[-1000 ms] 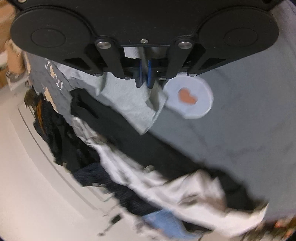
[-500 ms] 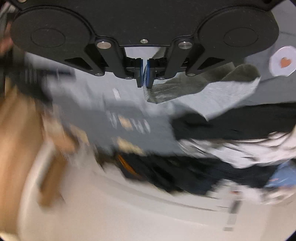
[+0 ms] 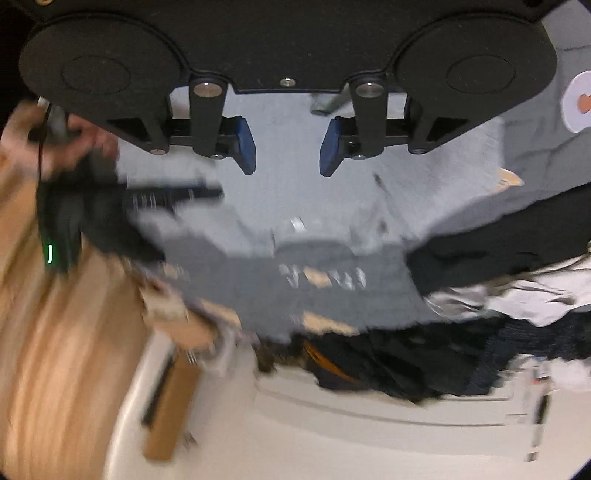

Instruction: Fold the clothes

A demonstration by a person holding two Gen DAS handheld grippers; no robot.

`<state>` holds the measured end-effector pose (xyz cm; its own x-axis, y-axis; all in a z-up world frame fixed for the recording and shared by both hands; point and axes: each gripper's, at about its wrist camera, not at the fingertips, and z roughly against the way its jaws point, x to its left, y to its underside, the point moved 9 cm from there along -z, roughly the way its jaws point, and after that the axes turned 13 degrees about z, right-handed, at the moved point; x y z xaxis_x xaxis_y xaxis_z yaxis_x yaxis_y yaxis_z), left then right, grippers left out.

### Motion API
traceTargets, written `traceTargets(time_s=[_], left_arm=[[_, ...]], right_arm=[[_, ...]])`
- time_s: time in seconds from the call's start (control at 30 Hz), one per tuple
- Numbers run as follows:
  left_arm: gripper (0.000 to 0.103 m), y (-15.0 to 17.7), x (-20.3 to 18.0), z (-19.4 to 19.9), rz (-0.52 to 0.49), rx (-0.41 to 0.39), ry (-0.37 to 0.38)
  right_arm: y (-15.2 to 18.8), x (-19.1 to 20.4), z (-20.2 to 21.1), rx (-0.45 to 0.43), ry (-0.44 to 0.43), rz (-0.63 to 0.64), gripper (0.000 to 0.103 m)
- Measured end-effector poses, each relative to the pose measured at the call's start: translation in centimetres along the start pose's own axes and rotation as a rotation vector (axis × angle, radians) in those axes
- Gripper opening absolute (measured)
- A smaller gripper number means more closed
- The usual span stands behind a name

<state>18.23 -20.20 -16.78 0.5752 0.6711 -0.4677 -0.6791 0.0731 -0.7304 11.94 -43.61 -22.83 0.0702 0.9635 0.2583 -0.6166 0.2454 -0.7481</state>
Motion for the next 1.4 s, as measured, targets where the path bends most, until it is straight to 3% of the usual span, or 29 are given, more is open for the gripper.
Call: traceTargets(time_s=[0.1,0.17,0.43,0.47,0.5,0.53,0.57,0.97,1.03,1.13,1.3,1.4], left_arm=[[0.047,-1.7,3.7,1.2,0.105,-0.078,-0.103],[0.050,-1.9,6.0,1.3,0.173,-0.089,-0.167],[0.050,-1.1,12.1,-0.4,0.446,-0.041,-0.200],[0.048,-1.0,12.9,-0.6,0.481,-0.034,-0.204],[0.036,-0.9,13.6,-0.8,0.515,-0.028,-0.208],[0.011,-1.1,14.0,-0.7,0.533,-0.040,-0.211],[0.007,-1.6,14.0,-0.4,0.540,-0.065,-0.213],[0.003,-6.6,14.8,4.0,0.616,-0.372,-0.238],[0.003,-7.3,14.4,4.4,0.596,-0.397,-0.238],[0.003,-7.9,12.3,4.1,0.509,-0.374,-0.214],[0.005,-6.1,6.3,0.4,0.327,-0.179,-0.098],[0.022,-4.0,2.7,-1.6,0.214,-0.044,-0.010]], right_arm=[[0.2,0.4,-0.2,0.008,-0.006,0.016,0.038],[0.3,0.7,-0.3,0.010,-0.010,0.025,0.038],[1.2,1.6,-1.0,0.043,-0.027,0.055,0.038],[1.3,1.7,-1.1,0.047,-0.029,0.058,0.038],[1.4,1.7,-1.1,0.049,-0.030,0.060,0.038],[1.5,1.7,-1.1,0.050,-0.030,0.058,0.038],[1.5,1.7,-1.2,0.051,-0.031,0.056,0.038],[1.5,1.4,-1.3,0.048,-0.047,0.037,0.038],[1.6,1.5,-1.3,0.046,-0.046,0.040,0.038],[1.9,1.6,-1.7,0.059,-0.048,0.042,0.038],[2.4,1.8,-2.0,0.069,-0.047,0.047,0.038],[2.5,1.9,-2.1,0.075,-0.049,0.052,0.038]])
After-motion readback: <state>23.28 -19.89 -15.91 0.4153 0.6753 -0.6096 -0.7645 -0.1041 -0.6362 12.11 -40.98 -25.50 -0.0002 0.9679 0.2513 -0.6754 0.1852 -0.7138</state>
